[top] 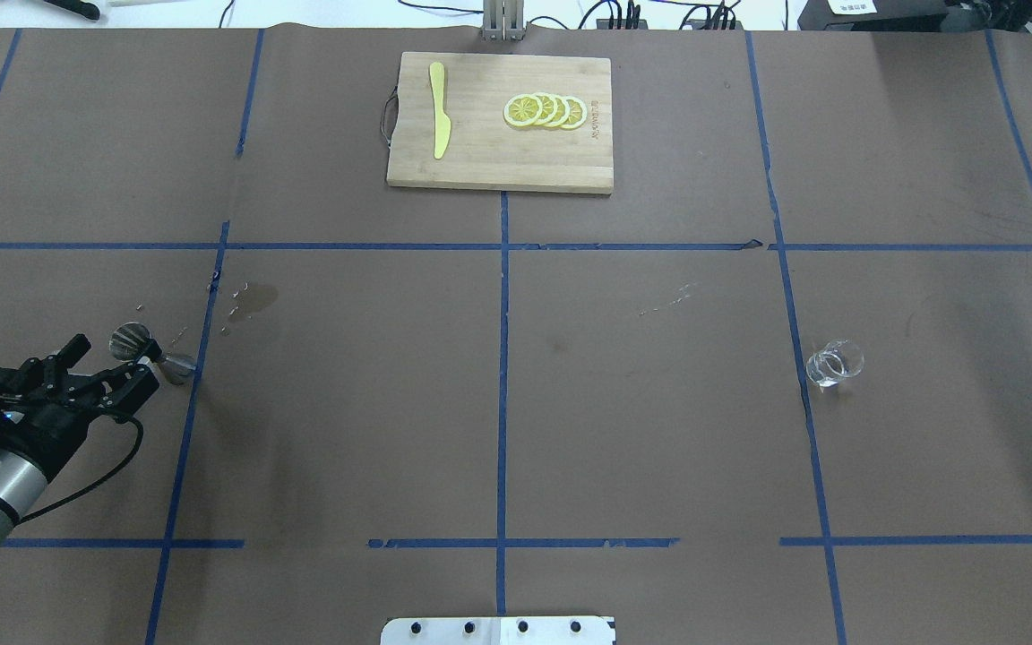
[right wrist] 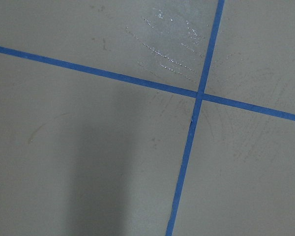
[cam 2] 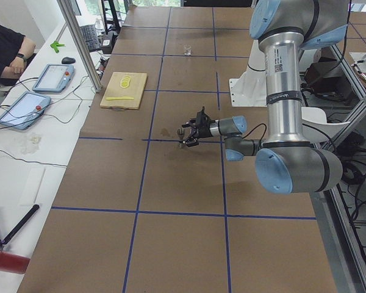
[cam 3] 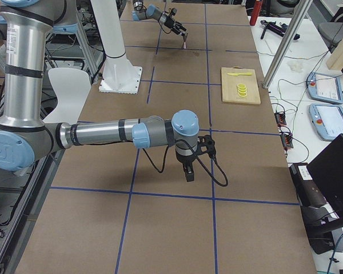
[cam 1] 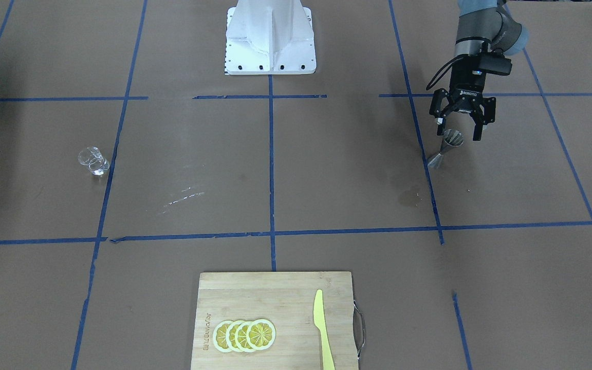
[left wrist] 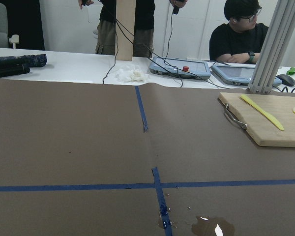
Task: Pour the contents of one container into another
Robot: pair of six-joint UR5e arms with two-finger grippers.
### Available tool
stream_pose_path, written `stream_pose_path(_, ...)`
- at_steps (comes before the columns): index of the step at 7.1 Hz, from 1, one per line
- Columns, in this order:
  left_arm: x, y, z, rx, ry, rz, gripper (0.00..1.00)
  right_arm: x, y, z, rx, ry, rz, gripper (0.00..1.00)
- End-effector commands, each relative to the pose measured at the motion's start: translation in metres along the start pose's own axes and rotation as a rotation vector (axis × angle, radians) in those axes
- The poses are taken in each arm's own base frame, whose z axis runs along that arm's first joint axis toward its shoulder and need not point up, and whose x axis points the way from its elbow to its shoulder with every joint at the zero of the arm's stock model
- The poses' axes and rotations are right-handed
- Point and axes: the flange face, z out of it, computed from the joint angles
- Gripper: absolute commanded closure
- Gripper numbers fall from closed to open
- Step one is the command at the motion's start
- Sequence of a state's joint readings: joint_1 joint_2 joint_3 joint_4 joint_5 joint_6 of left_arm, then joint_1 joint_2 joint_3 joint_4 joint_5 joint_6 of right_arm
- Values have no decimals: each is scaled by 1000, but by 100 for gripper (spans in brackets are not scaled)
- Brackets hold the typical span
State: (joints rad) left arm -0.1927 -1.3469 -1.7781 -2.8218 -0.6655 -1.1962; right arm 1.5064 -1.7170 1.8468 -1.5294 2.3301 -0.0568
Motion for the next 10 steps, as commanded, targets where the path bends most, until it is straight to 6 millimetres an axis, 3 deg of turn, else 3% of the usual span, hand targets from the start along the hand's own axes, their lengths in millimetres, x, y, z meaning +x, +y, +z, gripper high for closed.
stream_pose_path(1, 2, 16, 5, 13, -9, 6, 0, 0, 1, 0, -1, 0, 1, 0)
stream_pose_path(2, -2, 30, 15, 9, -23, 24, 0, 0, 1, 0, -1, 0, 1, 0)
stream_pose_path(7, 2, 50, 31, 22, -38, 38, 0, 1, 0, 1, -2, 1, 2, 0)
stream_pose_path(8, 5, 49, 30, 23, -33, 32, 12, 1, -1, 1, -1, 1, 1, 0)
stream_pose_path(9, 6, 48, 30, 24, -32, 30, 43, 1, -1, 1, -1, 1, 1, 0)
stream_pose_path(10, 6, 47, 30, 26, -31, 29, 54, 1, -1, 1, -1, 1, 1, 0)
